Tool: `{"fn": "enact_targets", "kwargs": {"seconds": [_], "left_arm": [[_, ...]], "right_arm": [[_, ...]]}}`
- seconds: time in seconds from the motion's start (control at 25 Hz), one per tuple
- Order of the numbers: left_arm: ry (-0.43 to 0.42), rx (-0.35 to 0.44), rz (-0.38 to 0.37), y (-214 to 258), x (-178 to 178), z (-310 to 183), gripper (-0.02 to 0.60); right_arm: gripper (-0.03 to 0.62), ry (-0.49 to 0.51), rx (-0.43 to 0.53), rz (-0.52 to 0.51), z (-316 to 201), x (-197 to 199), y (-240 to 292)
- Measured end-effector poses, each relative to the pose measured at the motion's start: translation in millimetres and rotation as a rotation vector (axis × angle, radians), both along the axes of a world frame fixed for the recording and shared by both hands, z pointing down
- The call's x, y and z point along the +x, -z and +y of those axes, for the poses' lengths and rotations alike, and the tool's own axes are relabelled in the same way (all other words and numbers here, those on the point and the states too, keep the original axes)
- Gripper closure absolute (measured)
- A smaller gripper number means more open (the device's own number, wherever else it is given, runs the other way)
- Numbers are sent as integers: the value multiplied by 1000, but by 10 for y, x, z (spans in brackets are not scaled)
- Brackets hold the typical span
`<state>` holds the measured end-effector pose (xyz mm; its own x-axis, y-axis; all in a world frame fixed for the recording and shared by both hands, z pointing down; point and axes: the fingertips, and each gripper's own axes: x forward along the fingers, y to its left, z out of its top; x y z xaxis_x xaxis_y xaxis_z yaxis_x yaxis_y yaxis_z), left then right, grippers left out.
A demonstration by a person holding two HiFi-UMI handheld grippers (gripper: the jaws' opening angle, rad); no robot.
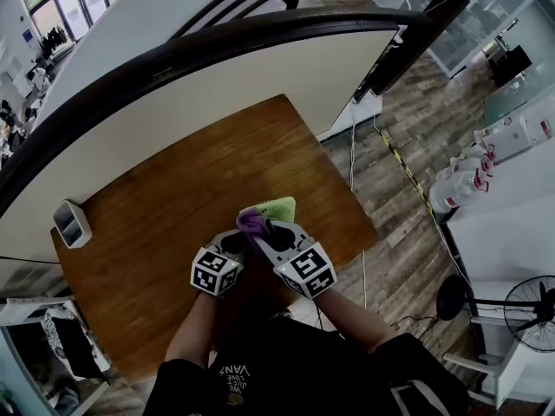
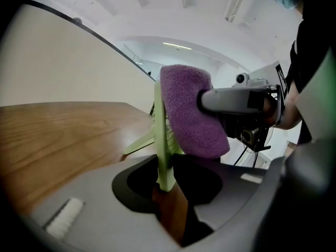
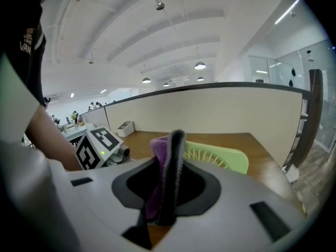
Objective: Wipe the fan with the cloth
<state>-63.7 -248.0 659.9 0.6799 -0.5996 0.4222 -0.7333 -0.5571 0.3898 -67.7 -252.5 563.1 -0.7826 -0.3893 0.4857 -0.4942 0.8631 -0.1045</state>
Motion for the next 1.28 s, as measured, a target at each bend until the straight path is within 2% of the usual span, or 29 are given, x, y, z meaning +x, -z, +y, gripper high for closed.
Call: {"fn": "enact_targets", "kwargs": {"seconds": [0.32,0.72,0.96,1.08,1.28], "left_arm": [[-23,-10,8,-16,7,-4,483],[-42,-15,7,-23,4,3,486],[-42,-12,-4,-13,19,2,483],[-28,5,-14,-10,4,4,479],[3,7,-7,6,-7,39,479]], "right_arm": [[502,-86,-18,-6,-143,351,-1],[502,-293,-24,1,-410,1054,-29],[502,-371,-43,-13,-428,1234,-39],[502,-334,-39,-44,-319,1122,33],[502,-145,-43,-36,9,639,-23]]}}
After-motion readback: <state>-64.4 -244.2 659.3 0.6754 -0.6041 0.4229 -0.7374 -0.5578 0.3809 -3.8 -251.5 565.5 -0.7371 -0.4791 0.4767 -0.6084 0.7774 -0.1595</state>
